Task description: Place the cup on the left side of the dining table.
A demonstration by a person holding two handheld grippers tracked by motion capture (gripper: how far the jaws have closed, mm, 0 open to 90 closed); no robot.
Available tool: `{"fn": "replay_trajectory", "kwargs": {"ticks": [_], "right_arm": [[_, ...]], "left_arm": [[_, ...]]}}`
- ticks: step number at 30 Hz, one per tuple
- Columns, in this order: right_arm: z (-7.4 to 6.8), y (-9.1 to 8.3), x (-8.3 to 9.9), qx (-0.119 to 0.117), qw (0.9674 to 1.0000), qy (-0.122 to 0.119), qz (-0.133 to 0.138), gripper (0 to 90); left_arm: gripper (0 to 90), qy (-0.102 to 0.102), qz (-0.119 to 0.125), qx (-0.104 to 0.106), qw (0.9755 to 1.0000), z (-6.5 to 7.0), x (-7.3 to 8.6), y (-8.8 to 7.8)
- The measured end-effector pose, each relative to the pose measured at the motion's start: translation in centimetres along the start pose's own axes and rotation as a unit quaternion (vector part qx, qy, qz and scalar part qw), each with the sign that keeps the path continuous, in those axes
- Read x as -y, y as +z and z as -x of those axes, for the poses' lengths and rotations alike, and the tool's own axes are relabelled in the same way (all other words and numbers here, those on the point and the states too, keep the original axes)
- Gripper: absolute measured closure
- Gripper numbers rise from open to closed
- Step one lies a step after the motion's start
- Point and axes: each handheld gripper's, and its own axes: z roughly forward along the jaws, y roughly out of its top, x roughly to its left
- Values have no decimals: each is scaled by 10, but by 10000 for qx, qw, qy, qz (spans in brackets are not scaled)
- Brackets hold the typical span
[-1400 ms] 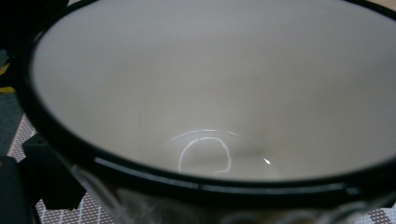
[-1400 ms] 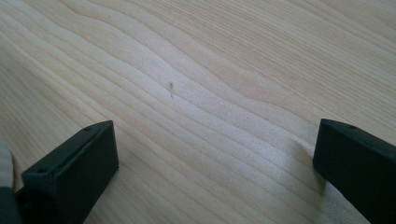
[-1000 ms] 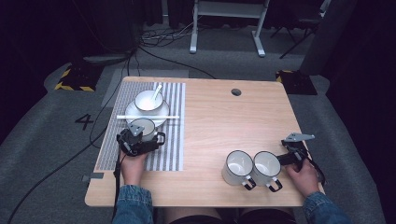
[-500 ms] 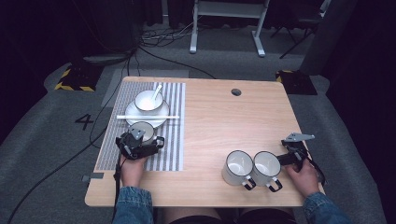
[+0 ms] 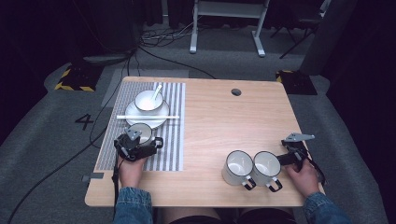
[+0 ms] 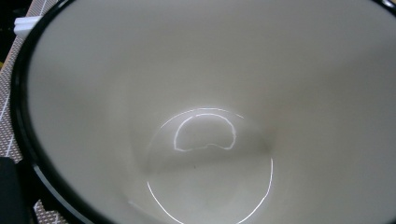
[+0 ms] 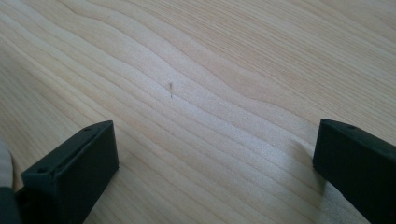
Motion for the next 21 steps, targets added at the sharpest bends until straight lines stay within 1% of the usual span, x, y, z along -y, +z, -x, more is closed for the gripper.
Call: {"fn": "replay_trajectory", "kwargs": {"ticks": [3, 4, 5, 6, 9, 10, 11, 12, 13, 15, 17, 21], "right_arm": [[0, 0, 0, -1, 10000, -1, 1, 3], [0, 0, 0, -1, 10000, 0, 1, 3], [0, 0, 0, -1, 10000, -2, 2, 3], [0, 0, 0, -3, 10000, -13, -4, 3], [0, 0, 0, -2, 10000, -18, -4, 3], [0, 0, 0, -4, 10000, -5, 1, 3], [0, 0, 0, -4, 10000, -1, 1, 3], [0, 0, 0, -4, 10000, -1, 1, 3], [0, 0, 0, -4, 10000, -3, 1, 3], [0, 0, 0, -8, 10000, -7, 0, 3], [0, 0, 0, -3, 10000, -13, -4, 3], [0, 0, 0, -5, 10000, -11, -3, 3]], "left_arm": [[17, 85, 36, -11, 10000, 1, 1, -6], [14, 73, 76, 29, 9999, 0, 2, -9], [7, 19, 152, 79, 9999, 0, 3, -13], [3, 47, 141, 99, 9998, 0, 3, -16], [0, 58, 354, 148, 9992, 0, 7, -30], [0, 92, 412, 162, 9990, 0, 7, -34], [0, 86, 463, 234, 9986, 0, 8, -40], [0, 76, 560, 230, 9981, 1, 8, -42], [0, 55, 602, 300, 9977, 2, 9, -48], [0, 72, 663, 422, 9969, 2, 10, -54], [0, 80, 649, 540, 9964, 3, 11, -60], [0, 142, 721, 598, 9955, 5, 14, -74]]}}
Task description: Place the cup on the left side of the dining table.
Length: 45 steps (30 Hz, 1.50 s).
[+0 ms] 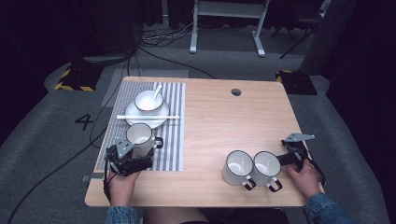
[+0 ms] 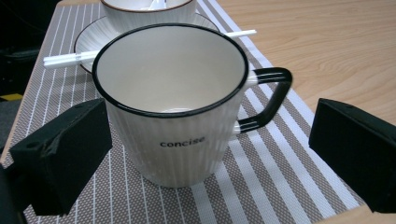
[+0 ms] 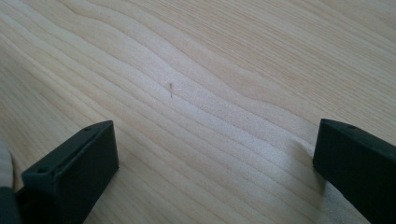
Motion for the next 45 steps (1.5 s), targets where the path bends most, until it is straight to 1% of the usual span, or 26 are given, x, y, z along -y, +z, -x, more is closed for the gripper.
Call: {"fn": "replay_trajectory", "kwargs": {"ticks": [3, 5, 7, 8, 11, 14, 19, 20, 22, 24, 26, 27, 28, 29, 31, 32, 33, 35, 36, 38, 41, 43, 44, 45], "right_arm": [[0, 0, 0, -2, 10000, 6, 0, 3], [0, 0, 0, 2, 10000, -5, -1, 2], [0, 0, 0, 0, 10000, 0, -1, 2], [0, 0, 0, 0, 10000, 12, 3, 2], [0, 0, 0, 0, 10000, -4, -1, 3], [0, 0, 0, -1, 10000, 8, 1, 3], [0, 0, 0, -2, 10000, 9, 0, 3], [0, 0, 0, -1, 10000, 6, 0, 3], [0, 0, 0, -2, 10000, 13, -1, 3], [0, 0, 0, -2, 10000, 8, 0, 3], [0, 0, 0, -2, 10000, 8, 0, 3], [0, 0, 0, -2, 10000, 7, 0, 3], [0, 0, 0, -2, 10000, 6, 1, 3], [0, 0, 0, -2, 10000, 7, 0, 2], [0, 0, 0, -2, 10000, 8, 0, 2], [0, 0, 0, -3, 10000, 9, 1, 3], [0, 0, 0, -3, 10000, 8, -1, 2], [0, 0, 0, -4, 10000, 9, 1, 2], [0, 0, 0, -3, 10000, 8, 0, 3], [0, 0, 0, -3, 10000, 8, 1, 2], [0, 0, 0, -3, 10000, 7, 1, 3], [0, 0, 0, -1, 10000, 5, -1, 3], [0, 0, 0, -3, 10000, 7, 0, 3], [0, 0, 0, -6, 10000, 3, -1, 2]], "left_arm": [[0, 42, 28, 68, 10000, 2, 1, -10], [16, 80, 53, 106, 9999, 3, 3, -15], [31, 131, 63, 89, 9999, 3, 4, -21], [31, 92, 79, 105, 9999, 3, 5, -25], [31, 77, 128, 96, 9998, 2, 8, -35], [32, 111, 118, 69, 9998, 1, 12, -45], [33, 75, 130, 57, 9999, -1, 19, -56], [35, 86, 77, 55, 9999, -2, 20, -58], [40, 54, 99, -5, 9999, -2, 23, -62], [46, 21, 97, 29, 9999, -2, 25, -66], [47, 57, 52, 40, 10000, -1, 28, -69], [47, 111, 3, 23, 9999, -2, 28, -70], [47, 134, -86, 64, 9999, -2, 29, -71], [47, 163, -114, 54, 9998, -2, 31, -71], [47, 201, -297, 32, 9994, -3, 35, -69], [47, 202, -339, 14, 9992, -3, 36, -68], [47, 205, -415, 50, 9989, -4, 38, -67], [47, 223, -532, 48, 9983, -8, 41, -66], [47, 163, -592, 64, 9981, -9, 43, -65], [47, 111, -664, 50, 9977, -13, 46, -63], [47, 15, -725, 50, 9974, -17, 51, -60], [47, 33, -815, 41, 9967, -20, 54, -58], [47, 42, -864, 2, 9963, -21, 56, -57], [47, 56, -949, -16, 9955, -22, 58, -55]]}}
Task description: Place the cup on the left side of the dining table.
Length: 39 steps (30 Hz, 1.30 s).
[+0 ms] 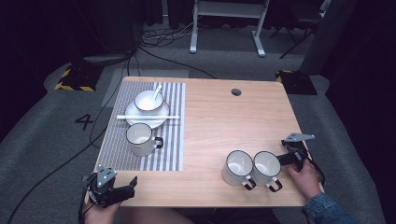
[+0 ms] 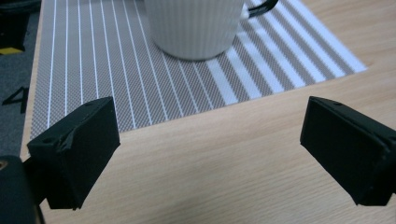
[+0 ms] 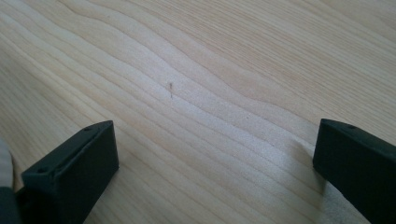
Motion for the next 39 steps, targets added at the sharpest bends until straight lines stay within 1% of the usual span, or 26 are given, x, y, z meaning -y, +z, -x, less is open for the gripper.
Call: {"fn": "replay_trajectory", "kwargs": {"ticks": [2, 3, 6, 10, 13, 15, 18, 20, 21, 22, 23, 24, 25, 27, 28, 31, 33, 34, 37, 39], "right_arm": [[0, 0, 0, 3, 10000, 7, 0, 3], [0, 0, 0, 4, 10000, 3, 1, 2], [0, 0, 0, 3, 10000, 6, 1, 3], [0, 0, 0, 4, 10000, 6, 1, 3], [0, 0, 0, 3, 10000, 5, 0, 3], [0, 0, 0, 3, 10000, 5, 0, 2], [0, 0, 0, 3, 10000, 4, 0, 2], [0, 0, 0, 4, 10000, 6, 1, 3], [0, 0, 0, 3, 10000, 5, 1, 3], [0, 0, 0, 4, 10000, 5, 0, 3], [0, 0, 0, 3, 10000, 5, -1, 3], [0, 0, 0, 3, 10000, 6, 0, 3], [0, 0, 0, 3, 10000, 5, 0, 3], [0, 0, 0, 4, 10000, 16, -6, 3], [0, 0, 0, 3, 10000, 6, 1, 2], [0, 0, 0, 3, 10000, -7, -3, 3], [0, 0, 0, 7, 10000, 0, 0, 3], [0, 0, 0, 3, 10000, 5, 0, 2], [0, 0, 0, 5, 10000, 7, 2, 3], [0, 0, 0, 2, 10000, 7, 1, 3]], "left_arm": [[47, 2, -110, -18, 9999, -2, 3, 4], [47, 35, -149, -13, 9999, -3, 3, 5], [47, 10, -164, 6, 9999, -4, 5, 7], [48, -7, -278, 28, 9996, -7, 8, 11], [47, 16, -470, -12, 9989, -9, 11, 15], [47, -9, -572, 41, 9984, -11, 13, 17], [48, -57, -640, 71, 9979, -11, 14, 21], [48, -34, -736, 102, 9972, -11, 16, 25], [47, 11, -822, 93, 9966, -11, 17, 27], [47, 18, -844, 52, 9964, -10, 17, 28], [31, 69, -776, 59, 9969, -10, 19, 30], [22, 61, -722, 47, 9974, -10, 19, 31], [14, 99, -676, 66, 9976, -10, 20, 31], [0, 124, -423, 97, 9990, -11, 25, 34], [0, 169, -343, 117, 9992, -11, 26, 34], [0, 164, -156, 115, 9997, -11, 28, 37], [0, 105, -2, 60, 9999, -11, 29, 40], [0, 84, 43, 40, 9999, -10, 29, 41], [0, 51, 80, -5, 10000, -9, 28, 43], [1, 40, 91, 0, 10000, -9, 29, 43]]}}
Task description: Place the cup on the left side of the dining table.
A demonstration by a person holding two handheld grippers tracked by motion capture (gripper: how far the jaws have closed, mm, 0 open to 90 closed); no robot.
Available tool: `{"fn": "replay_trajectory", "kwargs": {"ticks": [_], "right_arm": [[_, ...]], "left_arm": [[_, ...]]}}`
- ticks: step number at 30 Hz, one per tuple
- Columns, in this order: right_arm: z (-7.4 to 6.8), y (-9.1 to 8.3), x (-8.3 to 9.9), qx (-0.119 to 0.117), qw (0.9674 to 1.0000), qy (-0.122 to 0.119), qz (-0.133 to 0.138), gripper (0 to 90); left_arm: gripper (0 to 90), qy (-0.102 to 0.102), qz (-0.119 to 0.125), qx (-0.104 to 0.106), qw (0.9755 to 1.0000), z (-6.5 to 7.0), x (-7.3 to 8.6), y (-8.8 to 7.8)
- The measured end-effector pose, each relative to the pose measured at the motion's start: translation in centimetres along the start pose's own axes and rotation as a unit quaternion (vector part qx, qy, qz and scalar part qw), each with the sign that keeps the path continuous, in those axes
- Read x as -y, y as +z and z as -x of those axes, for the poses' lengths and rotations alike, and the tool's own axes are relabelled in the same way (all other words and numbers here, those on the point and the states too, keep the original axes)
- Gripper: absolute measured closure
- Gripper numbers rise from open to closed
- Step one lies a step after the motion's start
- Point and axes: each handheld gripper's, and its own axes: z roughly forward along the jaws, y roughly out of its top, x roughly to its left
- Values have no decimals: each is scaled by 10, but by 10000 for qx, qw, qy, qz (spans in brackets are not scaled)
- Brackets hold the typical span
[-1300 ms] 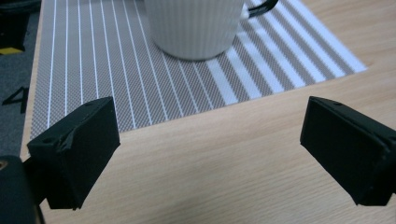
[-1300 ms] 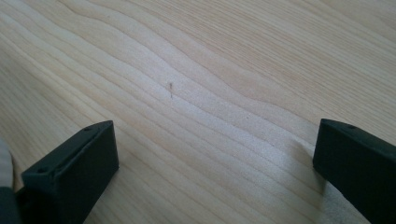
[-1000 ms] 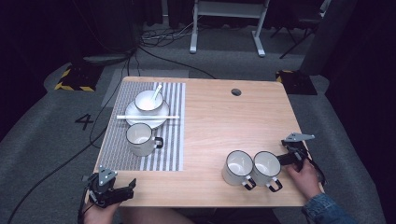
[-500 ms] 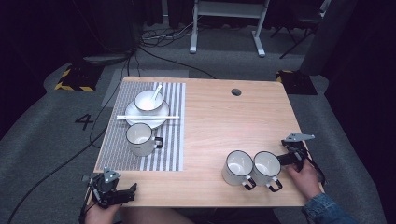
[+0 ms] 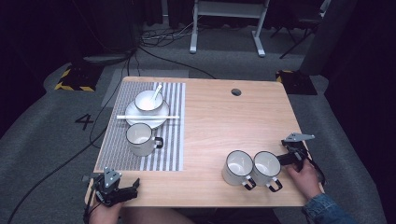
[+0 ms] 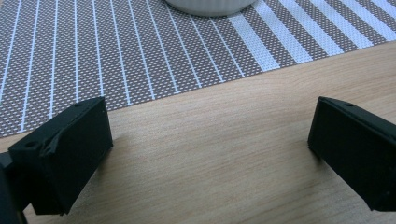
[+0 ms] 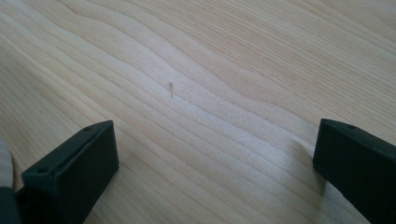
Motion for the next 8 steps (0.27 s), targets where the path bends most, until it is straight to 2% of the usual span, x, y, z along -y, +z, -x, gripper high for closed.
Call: {"fn": "replay_trajectory", "kwargs": {"ticks": [8], "right_arm": [[0, 0, 0, -1, 10000, -9, -4, 2]], "left_arm": [[2, 16, 26, 7, 10000, 0, 0, 0]]}}
